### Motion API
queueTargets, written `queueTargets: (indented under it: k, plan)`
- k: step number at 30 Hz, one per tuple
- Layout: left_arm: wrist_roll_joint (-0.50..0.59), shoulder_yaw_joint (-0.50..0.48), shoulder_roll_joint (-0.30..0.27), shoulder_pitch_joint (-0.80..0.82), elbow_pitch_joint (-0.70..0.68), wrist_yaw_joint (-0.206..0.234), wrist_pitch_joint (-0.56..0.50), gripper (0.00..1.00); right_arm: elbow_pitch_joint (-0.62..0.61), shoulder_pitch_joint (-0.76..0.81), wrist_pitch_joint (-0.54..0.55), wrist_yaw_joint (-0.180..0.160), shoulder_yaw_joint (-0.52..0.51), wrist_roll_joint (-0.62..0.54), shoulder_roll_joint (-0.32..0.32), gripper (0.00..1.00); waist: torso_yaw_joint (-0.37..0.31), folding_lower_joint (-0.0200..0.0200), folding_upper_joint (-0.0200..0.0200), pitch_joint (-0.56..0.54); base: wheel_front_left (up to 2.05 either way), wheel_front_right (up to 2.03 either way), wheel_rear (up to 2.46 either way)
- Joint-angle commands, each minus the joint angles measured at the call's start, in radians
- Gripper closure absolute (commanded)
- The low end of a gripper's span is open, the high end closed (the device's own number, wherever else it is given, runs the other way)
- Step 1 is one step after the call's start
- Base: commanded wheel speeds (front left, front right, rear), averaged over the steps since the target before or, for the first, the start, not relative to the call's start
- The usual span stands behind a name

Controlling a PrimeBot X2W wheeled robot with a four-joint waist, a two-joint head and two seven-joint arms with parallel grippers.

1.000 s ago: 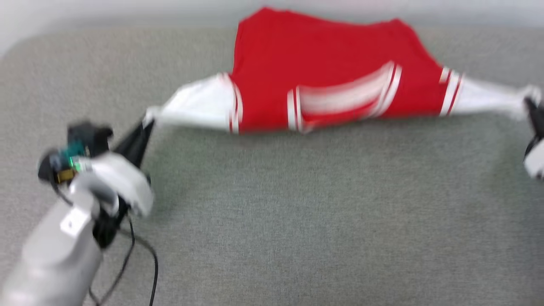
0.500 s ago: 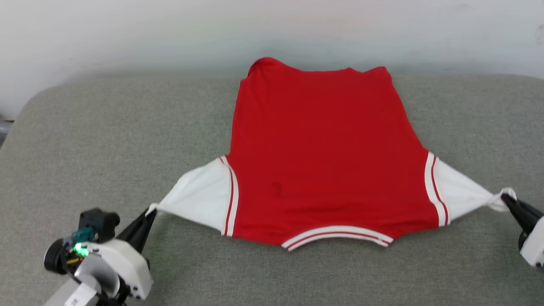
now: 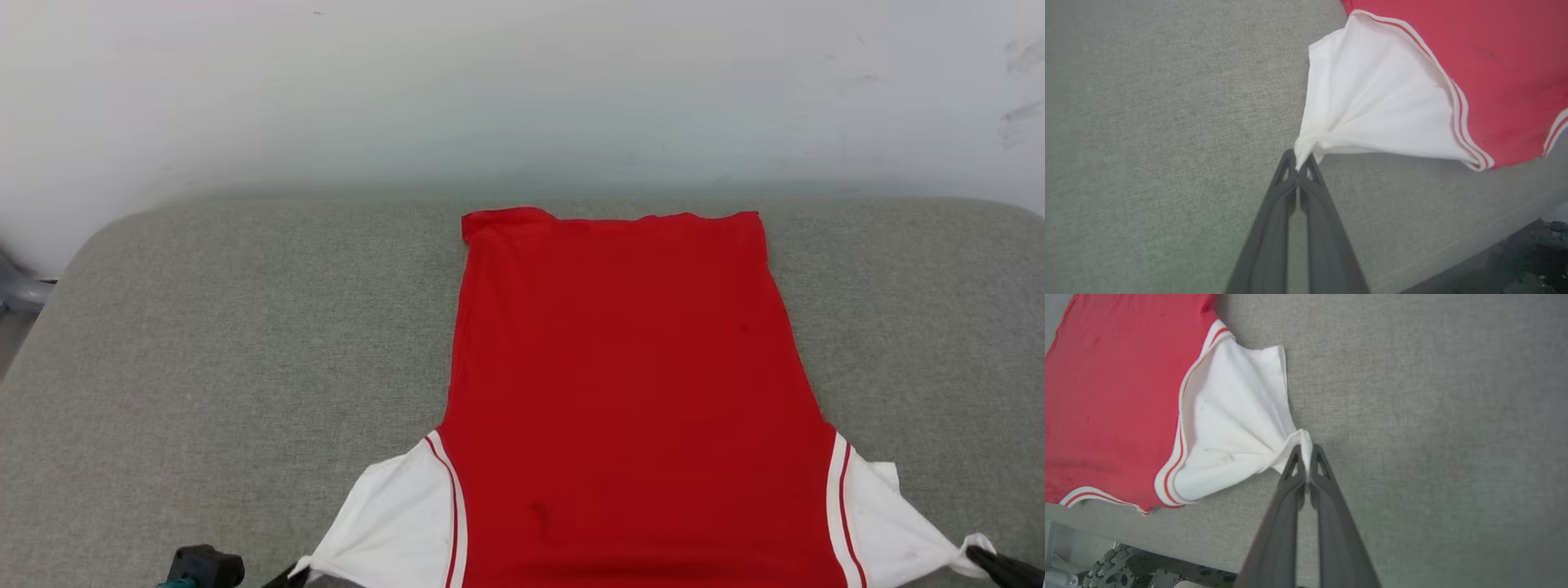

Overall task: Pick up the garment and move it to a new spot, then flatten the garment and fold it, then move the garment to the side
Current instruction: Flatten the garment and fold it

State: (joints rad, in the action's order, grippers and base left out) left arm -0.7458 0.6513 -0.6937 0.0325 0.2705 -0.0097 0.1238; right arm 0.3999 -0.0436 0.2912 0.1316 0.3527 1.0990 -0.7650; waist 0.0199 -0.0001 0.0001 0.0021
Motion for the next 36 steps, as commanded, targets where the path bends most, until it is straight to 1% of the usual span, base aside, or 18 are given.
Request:
queueTargets:
  k: [1, 4, 6, 11, 14, 15, 16, 19, 21, 24, 26, 31, 36]
  plan:
    - [-0.007, 0.002, -0.014, -0.027, -0.018, 0.009, -0.006, 1.0, -0.011, 0.031, 0.013, -0.002, -0.004, 0.008, -0.017, 1.0, 0.0, 0.0001, -0.0001, -0.002, 0.0, 0.0, 0.0]
    - [-0.023, -0.003, -0.031, -0.063, -0.06, 0.023, -0.019, 1.0, -0.028, 0.076, 0.051, -0.002, -0.021, 0.028, -0.027, 1.0, 0.0, 0.0001, -0.0001, -0.006, 0.0, 0.0, 0.0]
    - [-0.004, 0.008, -0.046, -0.07, -0.082, 0.032, -0.025, 1.0, -0.036, 0.092, 0.061, -0.002, -0.036, 0.024, -0.034, 1.0, 0.0, 0.0001, -0.0001, -0.004, 0.0, 0.0, 0.0]
    - [-0.003, 0.016, -0.029, -0.047, -0.134, 0.045, -0.044, 1.0, -0.059, 0.1, 0.078, -0.002, -0.06, 0.009, -0.023, 1.0, 0.001, 0.0001, -0.0001, 0.013, 0.0, 0.0, 0.0]
    - [-0.03, 0.01, -0.013, -0.036, -0.166, 0.041, -0.062, 1.0, -0.071, 0.078, 0.089, -0.002, -0.082, -0.001, -0.019, 1.0, 0.003, 0.0001, -0.0001, 0.027, 0.0, 0.0, 0.0]
    - [-0.045, 0.007, -0.005, -0.033, -0.179, 0.037, -0.07, 1.0, -0.074, 0.069, 0.09, -0.002, -0.093, -0.001, -0.015, 0.47, 0.005, 0.0001, -0.0001, 0.032, 0.0, 0.0, 0.0]
    - [-0.057, 0.004, -0.002, -0.026, -0.193, 0.036, -0.08, 1.0, -0.074, 0.063, 0.1, -0.002, -0.105, 0.012, -0.003, 0.0, 0.008, 0.0001, -0.0001, 0.038, 0.0, 0.0, 0.0]
    - [-0.069, 0.008, -0.008, -0.007, -0.247, 0.034, -0.12, 1.0, -0.1, 0.034, 0.139, -0.001, -0.14, 0.025, 0.003, 0.0, 0.019, 0.0001, -0.0001, 0.062, 0.0, 0.0, 0.0]
    - [-0.068, 0.012, -0.017, 0.004, -0.285, 0.043, -0.15, 1.0, -0.125, 0.015, 0.168, -0.001, -0.161, 0.013, -0.008, 0.0, 0.029, 0.0001, -0.0001, 0.082, 0.0, 0.0, 0.0]
    - [-0.07, 0.019, -0.033, 0.019, -0.351, 0.055, -0.201, 1.0, -0.17, -0.033, 0.223, -0.001, -0.208, 0.02, -0.001, 0.0, 0.046, 0.0001, -0.0001, 0.117, 0.0, 0.0, 0.0]
    - [-0.071, 0.023, -0.045, 0.025, -0.4, 0.065, -0.235, 1.0, -0.199, -0.077, 0.271, -0.001, -0.237, 0.004, 0.003, 0.0, 0.057, 0.0001, -0.0001, 0.149, 0.0, 0.0, 0.0]
    - [-0.051, 0.032, -0.063, 0.052, -0.517, 0.095, -0.302, 1.0, -0.226, -0.228, 0.416, -0.001, -0.293, -0.065, 0.04, 0.0, 0.096, 0.0001, -0.0001, 0.239, 0.0, 0.0, 0.0]
    - [-0.021, 0.038, -0.062, 0.086, -0.613, 0.13, -0.346, 1.0, -0.194, -0.431, 0.575, -0.001, -0.34, -0.182, 0.094, 0.0, 0.145, 0.0001, -0.0001, 0.339, 0.0, 0.0, 0.0]
